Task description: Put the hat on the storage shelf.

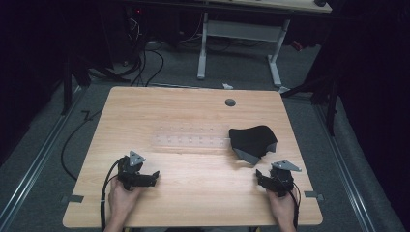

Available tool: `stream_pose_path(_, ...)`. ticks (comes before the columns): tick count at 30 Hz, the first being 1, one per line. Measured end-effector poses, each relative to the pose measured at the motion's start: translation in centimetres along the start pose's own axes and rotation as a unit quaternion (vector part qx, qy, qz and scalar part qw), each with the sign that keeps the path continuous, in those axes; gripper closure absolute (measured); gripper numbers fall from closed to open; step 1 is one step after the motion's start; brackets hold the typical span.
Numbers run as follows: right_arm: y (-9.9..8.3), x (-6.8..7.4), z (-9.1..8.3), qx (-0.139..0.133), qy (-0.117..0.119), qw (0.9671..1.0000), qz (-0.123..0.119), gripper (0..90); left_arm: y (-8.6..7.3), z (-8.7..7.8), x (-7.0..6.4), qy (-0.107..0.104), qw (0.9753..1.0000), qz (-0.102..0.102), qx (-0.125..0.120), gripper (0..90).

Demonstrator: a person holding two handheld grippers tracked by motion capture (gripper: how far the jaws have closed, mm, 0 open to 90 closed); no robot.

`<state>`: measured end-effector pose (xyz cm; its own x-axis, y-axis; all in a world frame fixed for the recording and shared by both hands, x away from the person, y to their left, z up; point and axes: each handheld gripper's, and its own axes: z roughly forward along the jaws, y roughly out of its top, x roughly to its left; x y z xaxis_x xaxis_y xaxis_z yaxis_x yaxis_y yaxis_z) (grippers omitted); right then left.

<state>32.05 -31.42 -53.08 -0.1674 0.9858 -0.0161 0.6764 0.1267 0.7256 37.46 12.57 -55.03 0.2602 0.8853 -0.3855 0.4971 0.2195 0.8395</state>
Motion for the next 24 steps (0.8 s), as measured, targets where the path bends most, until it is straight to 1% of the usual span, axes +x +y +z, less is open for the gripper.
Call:
stream_pose_path(5,0.00,0.00,0.00,0.000,0.001,1.0000,0.000,30.4,-0.01,-0.07,0.03,0.002,1.0000,0.000,0.000,4.4)
stream_pose_path(6,0.00,0.00,0.00,0.000,0.001,1.0000,0.000,30.4,0.00,-0.13,0.02,0.003,1.0000,-0.004,-0.004,4.9)
stream_pose_path(9,0.00,0.00,0.00,0.000,0.001,1.0000,0.000,30.4,0.01,-0.15,0.04,0.003,1.0000,-0.005,-0.003,5.5)
stream_pose_path(20,0.01,0.01,0.00,0.000,0.000,1.0000,-0.001,30.3,0.03,-0.17,0.08,0.003,1.0000,-0.004,-0.004,6.3)
stream_pose_path(24,0.02,-0.07,-0.01,0.001,0.004,1.0000,-0.002,30.3,0.03,-0.17,0.08,0.003,1.0000,-0.004,-0.004,6.3)
